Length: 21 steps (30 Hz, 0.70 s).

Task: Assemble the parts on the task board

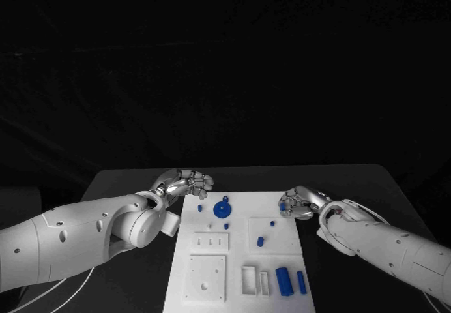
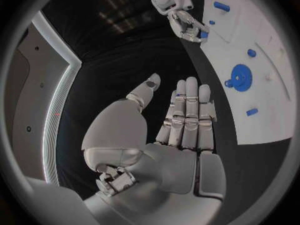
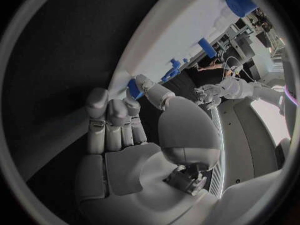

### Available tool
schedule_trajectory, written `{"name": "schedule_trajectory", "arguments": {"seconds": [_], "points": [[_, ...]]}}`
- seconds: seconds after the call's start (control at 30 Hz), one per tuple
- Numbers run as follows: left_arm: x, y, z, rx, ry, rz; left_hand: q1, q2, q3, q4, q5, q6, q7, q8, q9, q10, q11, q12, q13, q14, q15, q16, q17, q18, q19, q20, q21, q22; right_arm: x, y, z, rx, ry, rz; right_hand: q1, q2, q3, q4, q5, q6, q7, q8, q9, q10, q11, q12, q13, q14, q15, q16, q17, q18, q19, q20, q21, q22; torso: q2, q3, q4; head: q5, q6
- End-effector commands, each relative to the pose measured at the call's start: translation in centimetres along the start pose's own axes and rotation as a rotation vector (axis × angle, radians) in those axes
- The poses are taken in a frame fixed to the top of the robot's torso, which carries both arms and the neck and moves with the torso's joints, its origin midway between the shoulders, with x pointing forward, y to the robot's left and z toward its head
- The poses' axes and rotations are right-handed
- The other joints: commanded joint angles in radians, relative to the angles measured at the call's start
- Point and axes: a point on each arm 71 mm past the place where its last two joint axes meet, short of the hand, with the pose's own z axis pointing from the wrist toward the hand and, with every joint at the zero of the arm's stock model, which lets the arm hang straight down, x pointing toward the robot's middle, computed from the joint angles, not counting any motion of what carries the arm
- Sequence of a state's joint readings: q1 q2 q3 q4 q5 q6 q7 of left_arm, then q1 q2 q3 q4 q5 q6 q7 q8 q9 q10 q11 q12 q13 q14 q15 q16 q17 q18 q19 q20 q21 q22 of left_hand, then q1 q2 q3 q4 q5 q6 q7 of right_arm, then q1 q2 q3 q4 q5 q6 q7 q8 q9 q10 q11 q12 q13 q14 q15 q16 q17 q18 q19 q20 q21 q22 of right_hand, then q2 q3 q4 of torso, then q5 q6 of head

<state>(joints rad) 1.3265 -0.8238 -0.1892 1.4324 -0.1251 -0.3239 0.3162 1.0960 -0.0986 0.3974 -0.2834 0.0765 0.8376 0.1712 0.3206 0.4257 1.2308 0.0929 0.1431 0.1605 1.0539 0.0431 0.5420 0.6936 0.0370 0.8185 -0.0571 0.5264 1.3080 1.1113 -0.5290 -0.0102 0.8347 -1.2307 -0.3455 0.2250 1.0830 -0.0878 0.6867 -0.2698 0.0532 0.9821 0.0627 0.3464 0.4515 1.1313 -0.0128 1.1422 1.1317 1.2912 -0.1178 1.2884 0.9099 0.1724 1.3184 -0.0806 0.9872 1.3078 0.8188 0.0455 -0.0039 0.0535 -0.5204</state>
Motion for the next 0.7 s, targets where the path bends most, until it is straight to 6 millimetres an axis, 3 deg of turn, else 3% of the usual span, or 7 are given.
{"name": "schedule_trajectory", "arguments": {"seconds": [0.03,0.3,0.33,0.7], "points": [[0.3,-0.1,0.0,0.006,0.024,-0.005,-0.010,0.001,0.008,0.000,-0.004,-0.001,0.004,-0.004,0.002,0.004,0.003,-0.004,0.001,-0.006,0.000,-0.003,0.001,0.012,-0.004,0.000,0.006,0.004,0.0,0.1,-0.1,0.005,-0.007,-0.012,-0.001,0.006,0.012,-0.001,-0.004,0.048,0.029,0.011,0.013,0.000,-0.007,0.007,0.001,0.001,-0.009,-0.004,0.002,0.089,0.000,-0.004,0.005,0.017,-0.001,0.0003,-0.0015,0.001,-0.002],[0.3,0.0,0.1,-0.014,0.051,0.028,-0.027,0.009,0.007,0.007,-0.005,0.021,-0.008,0.008,0.009,0.016,-0.003,0.003,0.006,-0.002,-0.002,-0.001,0.003,0.012,-0.003,0.000,0.008,0.005,-1.6,1.6,0.0,-0.008,-0.001,-0.079,-0.001,0.000,0.027,-0.008,-0.004,0.055,0.026,0.015,0.018,0.002,-0.010,0.008,0.002,0.003,-0.013,-0.004,0.004,0.089,0.004,-0.006,0.009,0.017,-0.005,-0.0019,-0.0053,-0.001,0.004],[0.2,0.1,0.2,-0.027,0.056,0.028,-0.037,0.012,0.006,0.011,-0.005,0.039,-0.016,0.018,0.014,0.036,-0.013,0.013,0.012,0.002,-0.003,0.001,0.004,0.013,-0.001,-0.002,0.009,0.006,-2.1,2.3,0.1,-0.014,0.002,-0.098,-0.001,-0.002,0.030,-0.009,-0.004,0.057,0.025,0.016,0.019,0.003,-0.011,0.008,0.002,0.003,-0.013,-0.004,0.004,0.089,0.005,-0.006,0.009,0.017,-0.005,-0.0017,-0.0055,-0.001,0.008],[1.1,1.0,0.8,-0.138,0.103,0.111,-0.112,0.020,-0.008,0.033,-0.013,0.113,-0.047,0.040,0.023,0.099,-0.044,0.041,0.032,0.028,-0.018,0.024,0.017,0.015,0.011,-0.013,0.019,0.008,-3.7,7.5,0.8,0.007,0.016,-0.196,0.001,-0.019,0.053,-0.012,-0.004,0.064,0.022,0.018,0.022,0.006,-0.014,0.008,0.002,0.005,-0.016,-0.004,0.007,0.089,0.012,-0.007,0.013,0.016,-0.025,-0.0076,-0.0225,0.006,0.015]]}}
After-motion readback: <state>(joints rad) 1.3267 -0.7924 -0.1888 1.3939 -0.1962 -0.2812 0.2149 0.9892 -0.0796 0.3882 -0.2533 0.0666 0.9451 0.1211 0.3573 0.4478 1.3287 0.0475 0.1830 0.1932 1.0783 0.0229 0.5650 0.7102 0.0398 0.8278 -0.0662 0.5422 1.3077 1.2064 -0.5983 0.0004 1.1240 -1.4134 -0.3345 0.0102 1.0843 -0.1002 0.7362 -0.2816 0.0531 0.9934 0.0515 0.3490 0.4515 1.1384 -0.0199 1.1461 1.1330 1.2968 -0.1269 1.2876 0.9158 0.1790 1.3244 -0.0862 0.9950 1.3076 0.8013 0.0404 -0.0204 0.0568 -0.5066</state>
